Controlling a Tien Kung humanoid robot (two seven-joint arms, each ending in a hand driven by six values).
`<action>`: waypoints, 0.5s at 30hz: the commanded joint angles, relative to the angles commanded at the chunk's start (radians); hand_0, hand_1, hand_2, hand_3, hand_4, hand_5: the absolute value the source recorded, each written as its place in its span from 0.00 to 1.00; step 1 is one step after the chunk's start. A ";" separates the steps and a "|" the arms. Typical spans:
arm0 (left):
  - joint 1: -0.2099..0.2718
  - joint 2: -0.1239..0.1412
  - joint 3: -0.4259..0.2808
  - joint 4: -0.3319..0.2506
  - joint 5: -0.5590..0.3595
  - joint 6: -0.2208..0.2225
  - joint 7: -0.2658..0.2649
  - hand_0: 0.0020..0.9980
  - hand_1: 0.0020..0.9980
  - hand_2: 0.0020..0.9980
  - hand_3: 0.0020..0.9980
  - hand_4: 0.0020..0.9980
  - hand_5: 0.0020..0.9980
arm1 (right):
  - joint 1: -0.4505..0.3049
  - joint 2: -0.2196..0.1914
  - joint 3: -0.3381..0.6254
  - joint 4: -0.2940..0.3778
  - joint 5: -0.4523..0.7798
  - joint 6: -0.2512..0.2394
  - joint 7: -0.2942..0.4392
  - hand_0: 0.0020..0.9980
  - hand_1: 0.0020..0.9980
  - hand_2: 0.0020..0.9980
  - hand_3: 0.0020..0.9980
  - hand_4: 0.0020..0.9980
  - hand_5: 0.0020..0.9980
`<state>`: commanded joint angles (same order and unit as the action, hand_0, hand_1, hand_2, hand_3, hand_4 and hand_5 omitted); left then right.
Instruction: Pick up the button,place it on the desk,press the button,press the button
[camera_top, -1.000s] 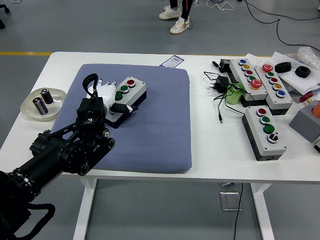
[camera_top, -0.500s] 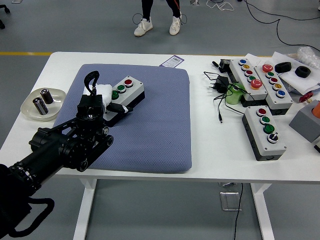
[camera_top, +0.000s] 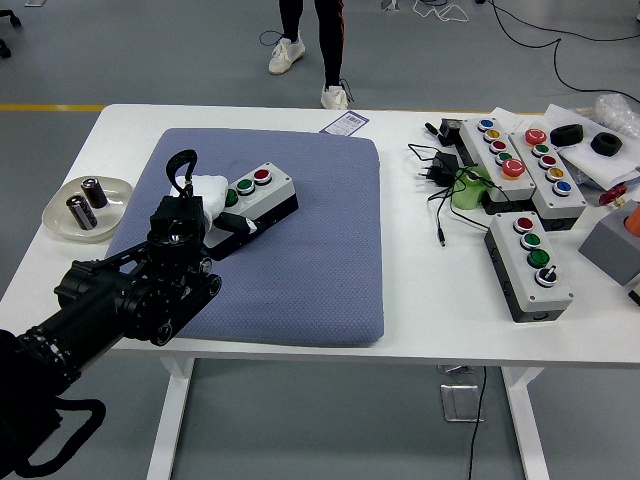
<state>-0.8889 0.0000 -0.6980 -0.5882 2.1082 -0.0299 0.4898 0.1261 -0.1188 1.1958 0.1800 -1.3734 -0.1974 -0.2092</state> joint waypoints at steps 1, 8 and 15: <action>0.001 0.000 0.002 0.003 0.015 0.008 -0.017 0.20 0.29 0.33 0.43 0.90 0.00 | 0.000 0.000 0.001 0.000 0.000 0.000 0.000 0.75 0.68 0.70 0.58 0.18 0.11; 0.006 0.000 -0.010 -0.006 0.066 0.077 -0.114 0.02 0.15 0.20 0.39 0.95 0.00 | 0.001 0.000 0.004 0.000 -0.001 -0.001 0.001 0.75 0.68 0.70 0.58 0.18 0.11; 0.006 0.020 -0.007 -0.014 0.058 0.124 -0.235 0.01 0.00 0.04 0.32 0.90 0.04 | 0.002 0.001 0.008 0.000 -0.005 0.000 0.000 0.75 0.68 0.70 0.58 0.18 0.11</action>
<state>-0.8832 0.0197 -0.7051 -0.6025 2.1657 0.0938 0.2545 0.1279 -0.1178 1.2035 0.1800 -1.3780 -0.1979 -0.2094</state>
